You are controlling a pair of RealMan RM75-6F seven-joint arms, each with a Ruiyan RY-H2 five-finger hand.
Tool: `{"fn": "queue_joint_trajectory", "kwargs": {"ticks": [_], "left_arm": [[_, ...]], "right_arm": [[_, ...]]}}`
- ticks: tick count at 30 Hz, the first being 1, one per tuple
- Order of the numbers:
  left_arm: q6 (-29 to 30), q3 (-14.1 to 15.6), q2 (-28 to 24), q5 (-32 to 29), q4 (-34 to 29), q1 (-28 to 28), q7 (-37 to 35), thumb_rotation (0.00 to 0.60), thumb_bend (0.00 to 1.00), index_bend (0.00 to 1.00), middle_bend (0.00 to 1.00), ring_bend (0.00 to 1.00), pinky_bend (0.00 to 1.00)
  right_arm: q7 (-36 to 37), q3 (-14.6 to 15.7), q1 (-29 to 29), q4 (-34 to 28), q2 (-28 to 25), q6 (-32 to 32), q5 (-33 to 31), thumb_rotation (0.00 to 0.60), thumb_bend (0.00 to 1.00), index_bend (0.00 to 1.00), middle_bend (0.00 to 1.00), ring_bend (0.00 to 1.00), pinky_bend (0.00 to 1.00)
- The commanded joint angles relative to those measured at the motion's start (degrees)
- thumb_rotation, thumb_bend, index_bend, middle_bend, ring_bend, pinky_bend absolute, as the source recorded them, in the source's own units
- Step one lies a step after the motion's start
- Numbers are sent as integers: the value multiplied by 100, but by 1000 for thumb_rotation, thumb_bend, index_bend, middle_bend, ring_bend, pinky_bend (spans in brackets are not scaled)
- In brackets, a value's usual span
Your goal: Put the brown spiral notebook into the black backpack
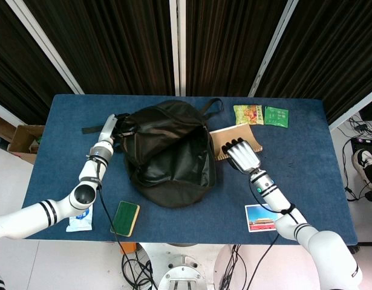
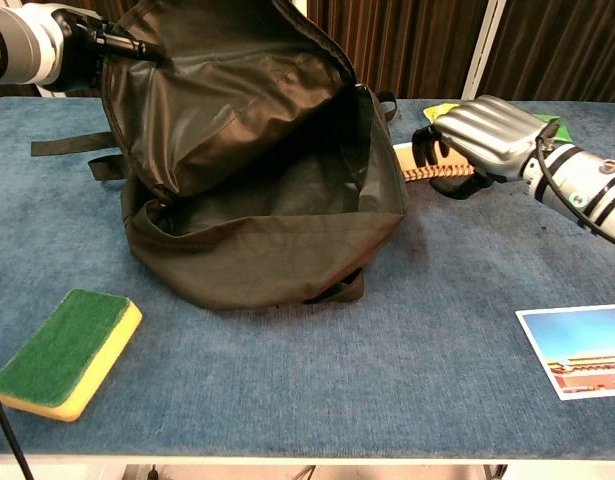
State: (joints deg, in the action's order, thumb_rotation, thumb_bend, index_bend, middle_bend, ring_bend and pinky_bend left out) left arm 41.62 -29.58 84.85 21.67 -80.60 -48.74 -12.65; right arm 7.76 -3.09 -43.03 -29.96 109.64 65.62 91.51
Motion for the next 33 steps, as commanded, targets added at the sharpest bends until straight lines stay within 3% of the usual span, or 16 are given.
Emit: {"fn": "queue_joint_trajectory", "kwargs": {"ticks": [1,8,14,20,26,33], "left_arm": [[25,29,-22,33,-40,15,16,600,478,639,639,513,308],[103,99,-111,88,-230,30,103,600,478,639,633,506,311],[207,103,-271,43,-510,-3,230,600,479,632,630,506,312],[287,84,-430,-170,-682,-109,389,600,478,632,628,506,313],[254,43,-577,-503,-808,-250,502,600,478,631,626,506,314],[209,76,-691,-718,-940,-331,562,600,478,631,626,506,314]], "right_arm": [[25,172,341,-49,-124,646,159,600,625,681,659,570,604],[264,424,1092,-12,-343,2198,462,600,656,873,814,735,723],[456,554,1366,-129,-698,3458,835,600,654,900,828,749,735],[190,620,1345,-884,-1293,4387,1298,600,654,907,831,753,743],[-534,569,1011,-2042,-1882,4780,1922,600,652,917,835,757,752],[-989,311,308,-2818,-2011,4358,2494,600,651,922,839,760,761]]}}
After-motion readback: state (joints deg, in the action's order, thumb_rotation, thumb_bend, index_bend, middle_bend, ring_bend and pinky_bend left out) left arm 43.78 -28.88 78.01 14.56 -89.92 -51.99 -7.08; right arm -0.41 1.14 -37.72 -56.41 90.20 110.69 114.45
